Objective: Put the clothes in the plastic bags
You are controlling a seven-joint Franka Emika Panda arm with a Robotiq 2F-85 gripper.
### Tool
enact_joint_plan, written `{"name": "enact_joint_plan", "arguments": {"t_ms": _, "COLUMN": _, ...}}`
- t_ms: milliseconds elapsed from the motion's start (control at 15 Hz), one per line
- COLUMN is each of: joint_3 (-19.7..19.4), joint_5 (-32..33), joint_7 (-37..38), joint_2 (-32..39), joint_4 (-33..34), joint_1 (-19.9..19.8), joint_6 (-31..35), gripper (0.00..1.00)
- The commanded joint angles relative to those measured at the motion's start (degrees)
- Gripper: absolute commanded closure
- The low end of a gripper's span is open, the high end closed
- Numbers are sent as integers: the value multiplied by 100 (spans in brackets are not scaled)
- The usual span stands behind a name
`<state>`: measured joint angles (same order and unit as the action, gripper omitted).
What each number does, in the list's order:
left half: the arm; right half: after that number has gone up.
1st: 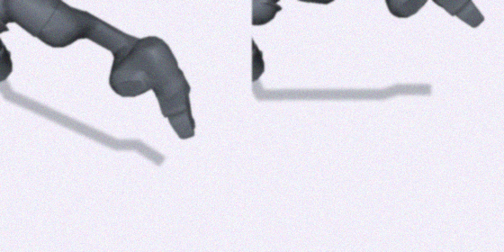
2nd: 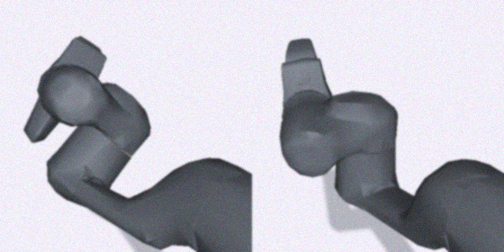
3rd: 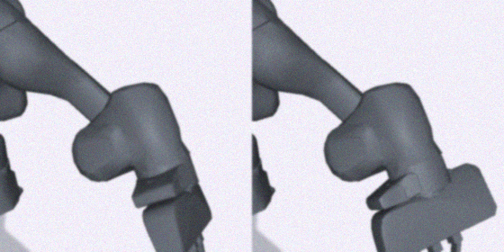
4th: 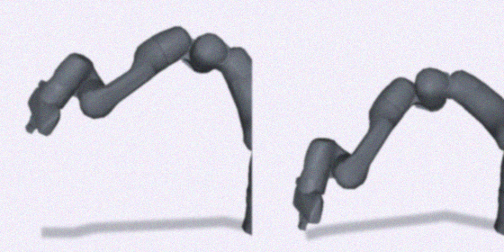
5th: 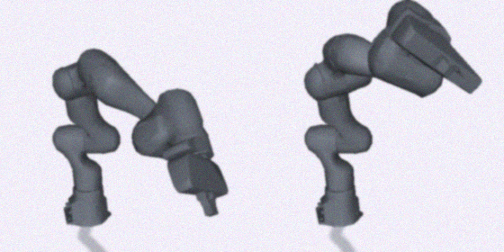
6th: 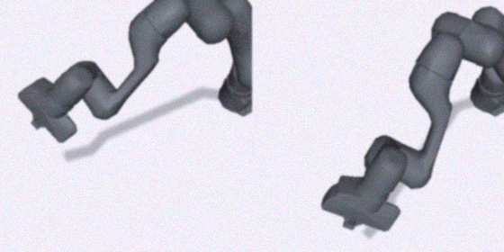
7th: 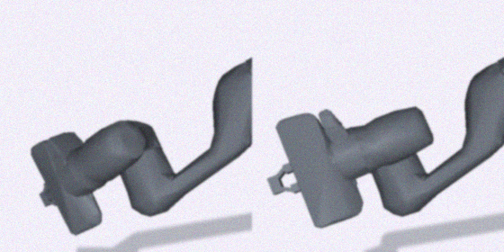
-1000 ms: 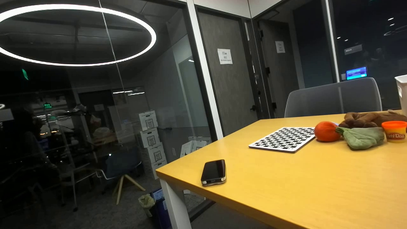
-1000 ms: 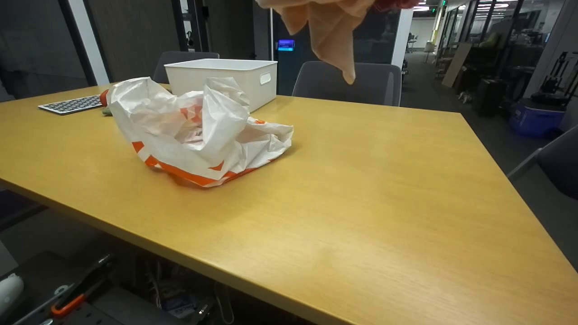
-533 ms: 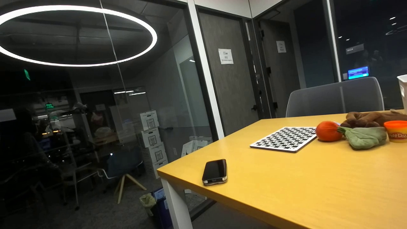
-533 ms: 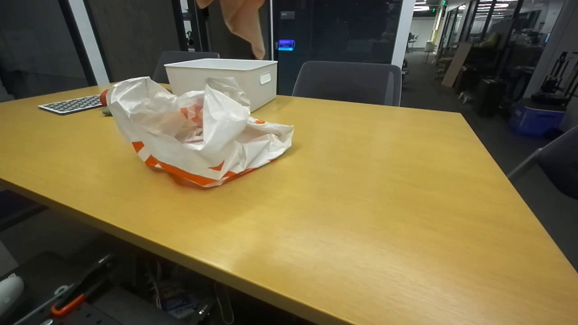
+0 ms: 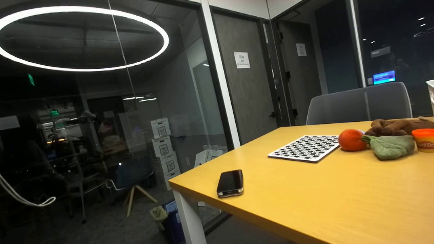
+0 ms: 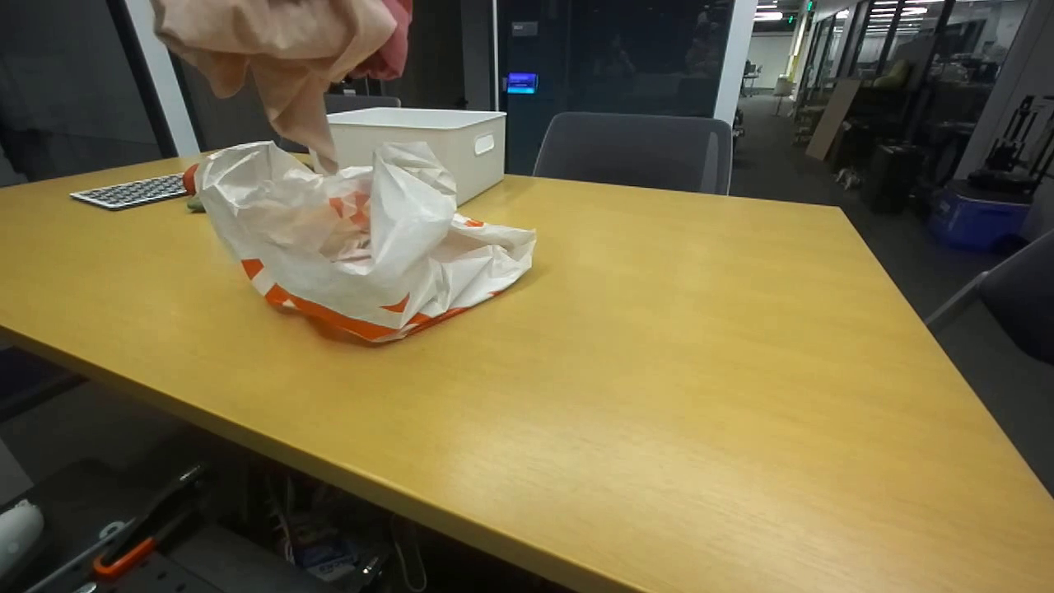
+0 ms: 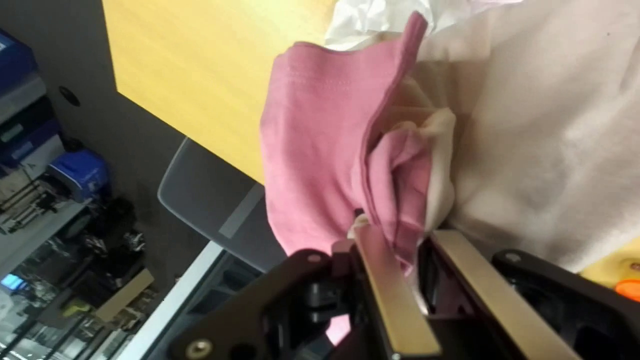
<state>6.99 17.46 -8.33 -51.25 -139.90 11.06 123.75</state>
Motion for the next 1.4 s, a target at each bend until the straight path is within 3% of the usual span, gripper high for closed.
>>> {"name": "enact_joint_plan", "arguments": {"t_ms": 0, "joint_3": 70, "joint_5": 0, "joint_7": -427, "joint_2": 322, "joint_4": -15, "joint_1": 176, "joint_6": 222, "gripper": 87}}
{"name": "enact_joint_plan", "arguments": {"t_ms": 600, "joint_3": 119, "joint_5": 649, "joint_7": -910, "joint_2": 838, "joint_4": -827, "joint_1": 101, "joint_6": 706, "gripper": 85}}
{"name": "enact_joint_plan", "arguments": {"t_ms": 933, "joint_3": 304, "joint_5": 1452, "joint_7": -544, "joint_2": 1136, "joint_4": -1011, "joint_1": -277, "joint_6": 1249, "gripper": 85}}
{"name": "enact_joint_plan", "arguments": {"t_ms": 1000, "joint_3": 419, "joint_5": 1574, "joint_7": -357, "joint_2": 1505, "joint_4": -916, "joint_1": -378, "joint_6": 1436, "gripper": 85}}
{"name": "enact_joint_plan", "arguments": {"t_ms": 1333, "joint_3": 364, "joint_5": 1397, "joint_7": -538, "joint_2": 2084, "joint_4": -976, "joint_1": -200, "joint_6": 1511, "gripper": 87}}
